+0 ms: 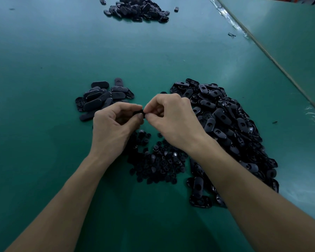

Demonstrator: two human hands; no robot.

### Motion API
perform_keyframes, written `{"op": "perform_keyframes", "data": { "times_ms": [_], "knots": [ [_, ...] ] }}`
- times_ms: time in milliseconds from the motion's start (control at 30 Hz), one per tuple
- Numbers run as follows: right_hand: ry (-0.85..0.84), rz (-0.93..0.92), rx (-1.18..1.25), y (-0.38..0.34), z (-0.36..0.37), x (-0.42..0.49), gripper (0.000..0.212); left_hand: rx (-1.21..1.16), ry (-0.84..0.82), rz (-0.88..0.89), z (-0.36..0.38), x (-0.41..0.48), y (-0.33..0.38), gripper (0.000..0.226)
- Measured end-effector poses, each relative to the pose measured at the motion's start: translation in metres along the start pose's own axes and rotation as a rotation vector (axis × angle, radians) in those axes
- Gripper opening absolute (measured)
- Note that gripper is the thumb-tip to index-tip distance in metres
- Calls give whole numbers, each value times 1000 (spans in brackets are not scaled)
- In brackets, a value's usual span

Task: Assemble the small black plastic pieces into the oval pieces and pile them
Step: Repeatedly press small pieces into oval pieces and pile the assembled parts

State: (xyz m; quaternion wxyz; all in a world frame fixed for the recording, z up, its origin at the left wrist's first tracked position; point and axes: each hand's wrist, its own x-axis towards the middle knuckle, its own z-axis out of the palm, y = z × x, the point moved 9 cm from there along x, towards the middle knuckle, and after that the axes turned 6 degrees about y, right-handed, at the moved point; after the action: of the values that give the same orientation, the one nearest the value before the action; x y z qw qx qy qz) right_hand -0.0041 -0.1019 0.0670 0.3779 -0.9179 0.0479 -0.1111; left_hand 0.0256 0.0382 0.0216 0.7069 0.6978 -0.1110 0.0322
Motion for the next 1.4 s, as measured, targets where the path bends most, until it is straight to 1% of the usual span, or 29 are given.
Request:
{"op": "perform_keyframes", "data": {
  "times_ms": [300, 567, 867, 1100, 1300, 1400],
  "knots": [
    [36, 13, -28, -1, 0, 0, 12, 3, 2, 12, 0, 0, 1, 24],
    [21, 5, -32, -5, 5, -4, 13, 48, 0, 20, -2, 1, 0, 25],
    [56, -4, -39, -6, 3, -6, 14, 22, -17, 12, 0, -1, 3, 22],
    [-13, 15, -55, -4, 3, -2, 15, 35, -34, 6, 0, -1, 0, 22],
    [-87, 4, -74, -10, 12, -4, 26, 63, 1, 1, -5, 1, -5, 21],
    [-115, -23, -68, -15, 9, -3, 28, 71, 17, -5, -6, 2, -4, 24]
  ]
}}
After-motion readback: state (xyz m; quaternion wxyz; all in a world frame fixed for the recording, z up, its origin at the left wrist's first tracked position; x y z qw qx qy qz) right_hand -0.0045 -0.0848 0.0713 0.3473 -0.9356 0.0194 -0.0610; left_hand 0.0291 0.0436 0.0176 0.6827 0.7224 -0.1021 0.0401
